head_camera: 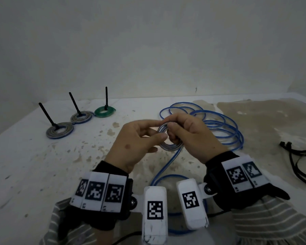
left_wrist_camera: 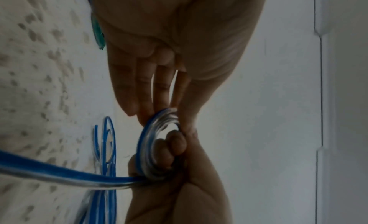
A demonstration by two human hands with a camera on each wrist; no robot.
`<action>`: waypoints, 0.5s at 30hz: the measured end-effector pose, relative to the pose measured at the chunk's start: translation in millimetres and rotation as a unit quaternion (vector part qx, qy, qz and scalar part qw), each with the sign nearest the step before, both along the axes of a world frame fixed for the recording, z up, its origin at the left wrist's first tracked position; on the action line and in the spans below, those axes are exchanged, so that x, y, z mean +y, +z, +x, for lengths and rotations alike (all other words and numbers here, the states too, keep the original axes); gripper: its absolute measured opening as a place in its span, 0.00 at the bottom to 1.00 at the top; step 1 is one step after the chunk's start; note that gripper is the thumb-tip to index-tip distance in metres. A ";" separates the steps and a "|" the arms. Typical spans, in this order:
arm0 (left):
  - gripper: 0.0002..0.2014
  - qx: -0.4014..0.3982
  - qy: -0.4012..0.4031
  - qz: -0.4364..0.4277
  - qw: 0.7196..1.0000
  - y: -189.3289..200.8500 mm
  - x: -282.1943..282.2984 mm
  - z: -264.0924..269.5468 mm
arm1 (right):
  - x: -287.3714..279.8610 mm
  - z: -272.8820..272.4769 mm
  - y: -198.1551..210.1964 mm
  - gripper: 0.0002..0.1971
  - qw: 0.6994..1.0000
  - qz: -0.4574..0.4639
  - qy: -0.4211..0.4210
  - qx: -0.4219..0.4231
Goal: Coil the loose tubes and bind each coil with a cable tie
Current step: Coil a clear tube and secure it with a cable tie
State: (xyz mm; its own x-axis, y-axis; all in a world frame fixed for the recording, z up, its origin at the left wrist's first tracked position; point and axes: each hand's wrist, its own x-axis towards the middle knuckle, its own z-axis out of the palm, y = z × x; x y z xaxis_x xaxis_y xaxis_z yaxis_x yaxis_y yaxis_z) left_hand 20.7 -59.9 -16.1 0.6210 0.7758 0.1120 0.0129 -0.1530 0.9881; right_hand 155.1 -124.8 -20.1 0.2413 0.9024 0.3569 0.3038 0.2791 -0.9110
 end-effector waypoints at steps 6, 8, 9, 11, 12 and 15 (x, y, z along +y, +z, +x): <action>0.04 0.038 -0.027 0.030 0.998 2.7 0.5 -3.8 | -1.7 1.9 -0.3 0.12 0.998 0.004 -0.014 -0.061; 0.03 0.013 -0.005 0.040 0.999 2.4 0.7 -2.3 | -1.0 1.2 0.9 0.10 0.998 0.022 -0.021 -0.054; 0.04 -0.003 0.010 0.040 0.999 2.0 0.8 -1.5 | -0.5 0.6 1.4 0.10 0.998 0.030 -0.027 -0.045; 0.04 -0.037 0.040 0.021 0.998 0.5 1.2 0.1 | 0.9 0.6 1.2 0.10 0.998 0.040 -0.039 -0.009; 0.04 -0.056 0.053 0.003 0.997 0.1 1.8 1.0 | 1.7 1.7 1.0 0.10 0.998 0.040 -0.043 0.016; 0.03 -0.121 0.080 -0.064 0.987 0.7 3.3 3.5 | 3.1 4.8 0.2 0.11 0.996 0.029 -0.025 0.075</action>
